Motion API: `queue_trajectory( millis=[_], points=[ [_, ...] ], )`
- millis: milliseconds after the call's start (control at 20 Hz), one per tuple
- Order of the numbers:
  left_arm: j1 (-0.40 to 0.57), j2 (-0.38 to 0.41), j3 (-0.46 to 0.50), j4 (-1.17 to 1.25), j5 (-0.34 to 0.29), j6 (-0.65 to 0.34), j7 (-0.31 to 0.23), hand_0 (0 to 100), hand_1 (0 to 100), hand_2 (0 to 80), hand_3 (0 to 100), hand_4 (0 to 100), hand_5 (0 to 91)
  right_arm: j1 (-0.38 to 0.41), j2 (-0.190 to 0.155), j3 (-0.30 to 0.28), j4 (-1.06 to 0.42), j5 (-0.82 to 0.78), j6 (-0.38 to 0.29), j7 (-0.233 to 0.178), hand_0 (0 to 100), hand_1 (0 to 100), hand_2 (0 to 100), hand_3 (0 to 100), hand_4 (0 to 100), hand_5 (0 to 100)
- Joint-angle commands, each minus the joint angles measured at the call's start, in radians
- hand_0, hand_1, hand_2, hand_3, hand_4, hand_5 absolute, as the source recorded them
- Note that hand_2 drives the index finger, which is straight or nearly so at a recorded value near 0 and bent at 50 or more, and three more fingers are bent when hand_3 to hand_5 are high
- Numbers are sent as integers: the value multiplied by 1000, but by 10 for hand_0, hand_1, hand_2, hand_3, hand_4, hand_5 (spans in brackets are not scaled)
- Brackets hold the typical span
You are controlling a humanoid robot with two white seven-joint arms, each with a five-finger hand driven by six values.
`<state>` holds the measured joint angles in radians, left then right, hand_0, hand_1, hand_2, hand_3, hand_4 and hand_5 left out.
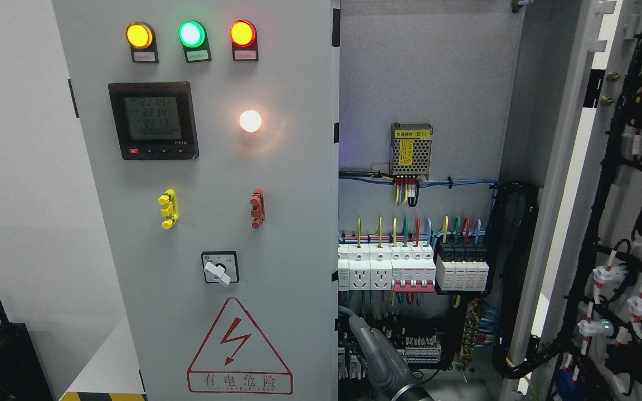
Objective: Open door with both hands
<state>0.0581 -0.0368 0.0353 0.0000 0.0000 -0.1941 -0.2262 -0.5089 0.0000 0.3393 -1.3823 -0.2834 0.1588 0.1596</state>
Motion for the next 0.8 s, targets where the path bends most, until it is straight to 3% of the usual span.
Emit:
queue_trajectory(
  millis=[0, 300, 450, 751],
  points=[
    [0, 0, 0, 15, -29, 1, 1, 0, 0, 0, 0, 0, 0, -14, -8, -5, 34, -8, -4, 8, 381, 0, 0, 0, 0, 0],
    [0, 0, 0, 15, -29, 1, 1, 0, 0, 0, 0, 0, 0, -22, -11, -10, 46, -10, -8, 12, 381, 0, 0, 0, 0, 0],
    [0, 0, 0, 15, -29, 1, 1, 0, 0, 0, 0, 0, 0, -23, -11, -10, 46, -10, -8, 52, 381, 0, 0, 0, 0, 0],
    [-1, 0, 0, 15, -29, 1, -1, 0, 0, 0, 0, 0, 0, -25, -12, -13, 46, -10, -8, 60, 381, 0, 0, 0, 0, 0]
  ],
)
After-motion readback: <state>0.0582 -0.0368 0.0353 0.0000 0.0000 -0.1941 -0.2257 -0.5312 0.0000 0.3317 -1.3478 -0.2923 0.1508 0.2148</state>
